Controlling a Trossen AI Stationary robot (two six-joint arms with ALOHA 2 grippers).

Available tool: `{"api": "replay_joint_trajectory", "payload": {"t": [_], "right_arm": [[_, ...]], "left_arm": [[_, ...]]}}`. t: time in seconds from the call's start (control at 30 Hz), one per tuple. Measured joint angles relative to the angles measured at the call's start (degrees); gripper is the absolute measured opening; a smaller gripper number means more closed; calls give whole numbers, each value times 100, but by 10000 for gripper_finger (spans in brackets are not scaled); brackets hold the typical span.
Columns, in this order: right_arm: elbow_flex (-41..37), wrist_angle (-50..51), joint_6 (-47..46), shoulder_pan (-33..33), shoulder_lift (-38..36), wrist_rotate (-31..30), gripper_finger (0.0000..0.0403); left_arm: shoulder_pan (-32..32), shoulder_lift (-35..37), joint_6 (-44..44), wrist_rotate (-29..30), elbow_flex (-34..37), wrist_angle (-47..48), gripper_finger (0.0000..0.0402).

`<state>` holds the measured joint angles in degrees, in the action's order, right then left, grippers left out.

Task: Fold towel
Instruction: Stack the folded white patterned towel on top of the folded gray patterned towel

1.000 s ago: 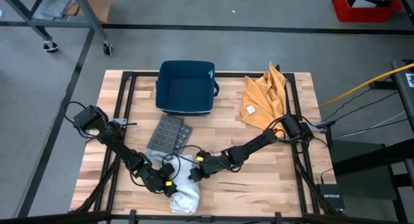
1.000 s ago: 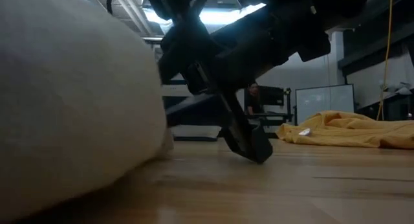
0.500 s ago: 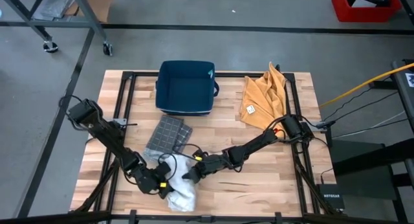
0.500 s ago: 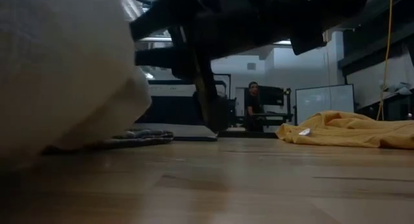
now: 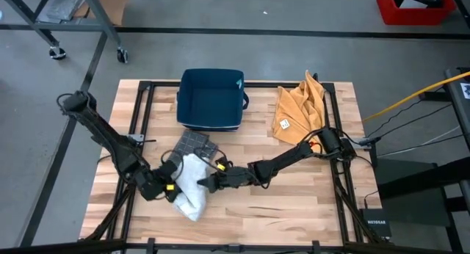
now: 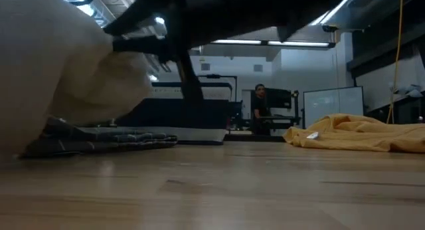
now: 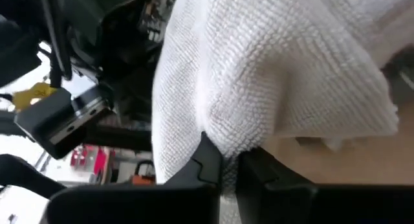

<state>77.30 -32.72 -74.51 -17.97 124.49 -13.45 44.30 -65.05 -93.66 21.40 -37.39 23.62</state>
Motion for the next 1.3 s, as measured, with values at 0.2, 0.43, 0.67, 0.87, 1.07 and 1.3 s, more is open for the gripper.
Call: {"api": "replay_joint_trajectory", "payload": {"t": [0.2,0.43,0.67,0.87,1.07,1.3], "right_arm": [[369,372,158,311,-2,-242,22],[581,516,136,589,81,-275,25],[936,446,138,600,92,-261,27],[1125,1010,422,602,85,-88,27],[1126,1856,431,602,85,372,28],[1126,2340,599,659,85,664,28]], "left_arm": [[-270,749,67,1,0,927,2],[-577,1509,134,-167,-9,1952,2],[-808,2021,332,-220,-11,2013,1],[-823,1869,441,-393,-11,1520,1],[-711,1252,434,-705,-11,929,1],[-613,109,248,-1203,-11,59,6]]}}
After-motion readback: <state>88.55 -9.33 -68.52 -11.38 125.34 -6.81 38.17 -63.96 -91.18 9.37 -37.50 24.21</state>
